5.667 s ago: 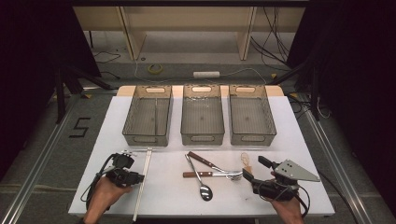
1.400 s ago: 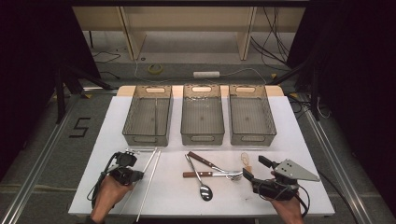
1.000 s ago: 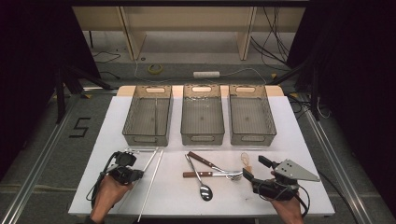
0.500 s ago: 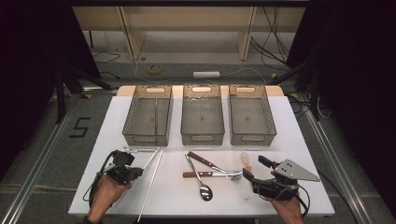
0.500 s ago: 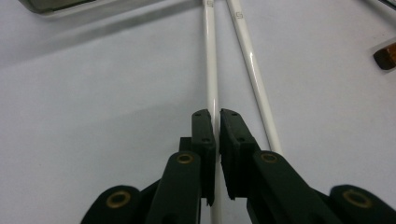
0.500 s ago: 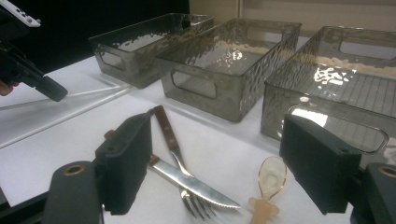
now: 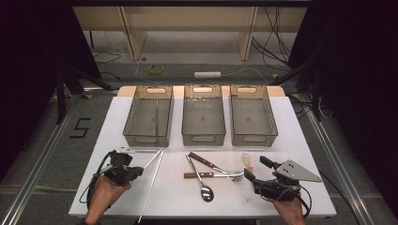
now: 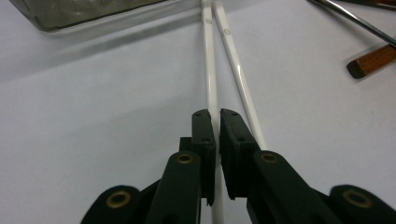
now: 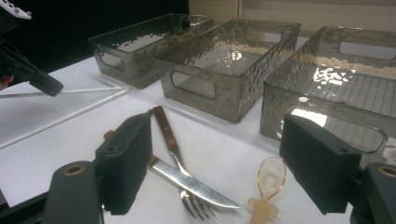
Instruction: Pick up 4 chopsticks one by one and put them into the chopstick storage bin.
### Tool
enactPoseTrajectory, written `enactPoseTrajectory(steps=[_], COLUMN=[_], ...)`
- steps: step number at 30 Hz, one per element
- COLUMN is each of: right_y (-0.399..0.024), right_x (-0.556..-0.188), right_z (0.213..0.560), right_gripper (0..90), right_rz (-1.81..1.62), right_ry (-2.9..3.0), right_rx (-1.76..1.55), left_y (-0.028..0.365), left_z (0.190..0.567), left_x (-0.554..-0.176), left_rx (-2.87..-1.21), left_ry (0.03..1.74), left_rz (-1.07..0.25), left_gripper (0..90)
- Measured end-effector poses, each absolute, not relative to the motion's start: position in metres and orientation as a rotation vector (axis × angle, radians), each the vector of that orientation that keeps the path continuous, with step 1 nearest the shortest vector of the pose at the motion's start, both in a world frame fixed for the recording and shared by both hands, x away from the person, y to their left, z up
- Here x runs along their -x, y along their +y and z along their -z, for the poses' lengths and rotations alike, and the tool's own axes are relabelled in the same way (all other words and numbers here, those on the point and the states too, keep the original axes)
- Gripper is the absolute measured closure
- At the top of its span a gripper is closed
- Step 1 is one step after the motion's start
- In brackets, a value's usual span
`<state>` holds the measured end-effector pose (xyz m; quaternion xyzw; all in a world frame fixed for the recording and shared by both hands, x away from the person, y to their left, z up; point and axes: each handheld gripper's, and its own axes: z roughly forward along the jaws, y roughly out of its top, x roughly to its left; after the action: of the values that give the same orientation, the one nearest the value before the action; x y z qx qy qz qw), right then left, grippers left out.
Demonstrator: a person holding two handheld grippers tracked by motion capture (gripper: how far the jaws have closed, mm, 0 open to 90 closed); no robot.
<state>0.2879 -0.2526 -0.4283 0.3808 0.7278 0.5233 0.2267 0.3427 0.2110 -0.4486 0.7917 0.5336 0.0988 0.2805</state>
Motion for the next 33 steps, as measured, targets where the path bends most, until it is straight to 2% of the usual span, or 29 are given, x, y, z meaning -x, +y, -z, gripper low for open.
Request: enactPoseTrajectory(steps=[33], right_y=[-0.254], right_x=[-0.289], right_z=[0.429], right_gripper=[26.3], right_rz=[-1.449], right_ry=[2.003], right_rx=[-1.060], left_y=[0.209], left_z=[0.422], left_x=[-0.330], left_rx=[-2.068], left_ry=[1.335], left_rz=[-0.309], left_gripper=[84.4])
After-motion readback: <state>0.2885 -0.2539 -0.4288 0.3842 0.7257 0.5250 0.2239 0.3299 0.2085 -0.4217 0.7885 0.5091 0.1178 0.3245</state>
